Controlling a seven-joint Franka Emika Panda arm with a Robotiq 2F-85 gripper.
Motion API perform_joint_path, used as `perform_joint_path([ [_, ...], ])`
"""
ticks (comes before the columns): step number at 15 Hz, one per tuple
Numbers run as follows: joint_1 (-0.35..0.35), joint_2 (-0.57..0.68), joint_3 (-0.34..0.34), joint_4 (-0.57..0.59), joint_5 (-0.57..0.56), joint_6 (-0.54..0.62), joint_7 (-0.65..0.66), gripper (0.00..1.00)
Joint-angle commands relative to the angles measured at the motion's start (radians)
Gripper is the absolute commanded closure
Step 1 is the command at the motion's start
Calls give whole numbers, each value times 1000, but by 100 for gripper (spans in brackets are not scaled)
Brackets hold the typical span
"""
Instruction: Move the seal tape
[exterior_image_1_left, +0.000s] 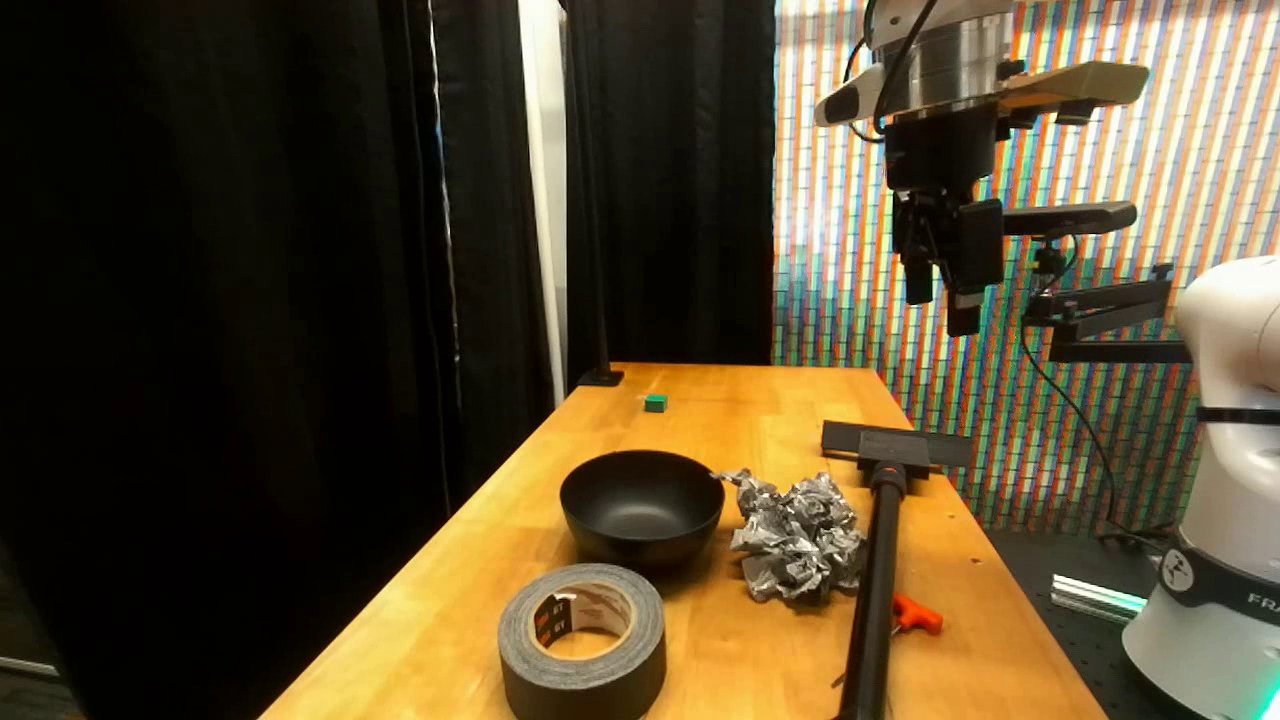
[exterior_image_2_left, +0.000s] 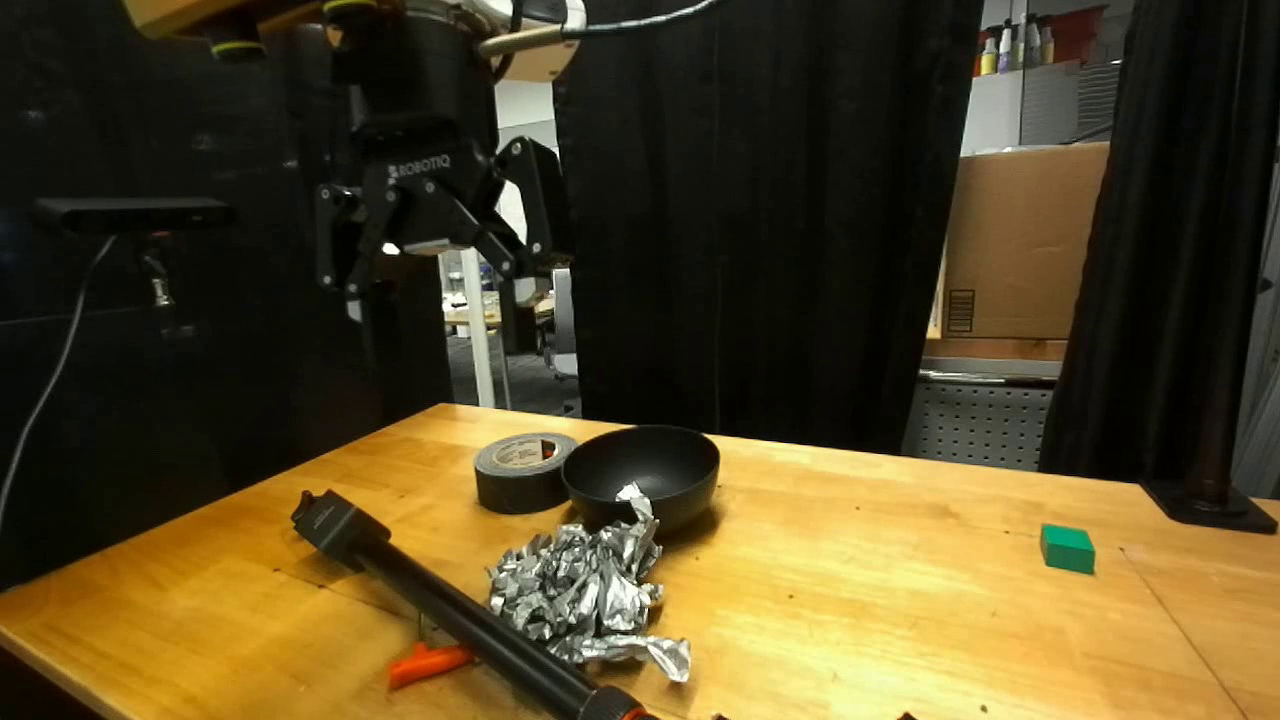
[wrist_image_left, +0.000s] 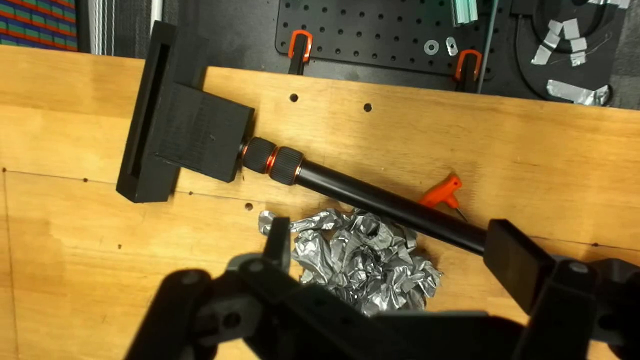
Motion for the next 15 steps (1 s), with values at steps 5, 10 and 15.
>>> perform_joint_path([
  [5,13,2,-10,2,-6,-2,7,0],
  [10,43,80,16,66,-14,13,-22,0],
  [15,95,239,33,195,-40,66,-109,0],
])
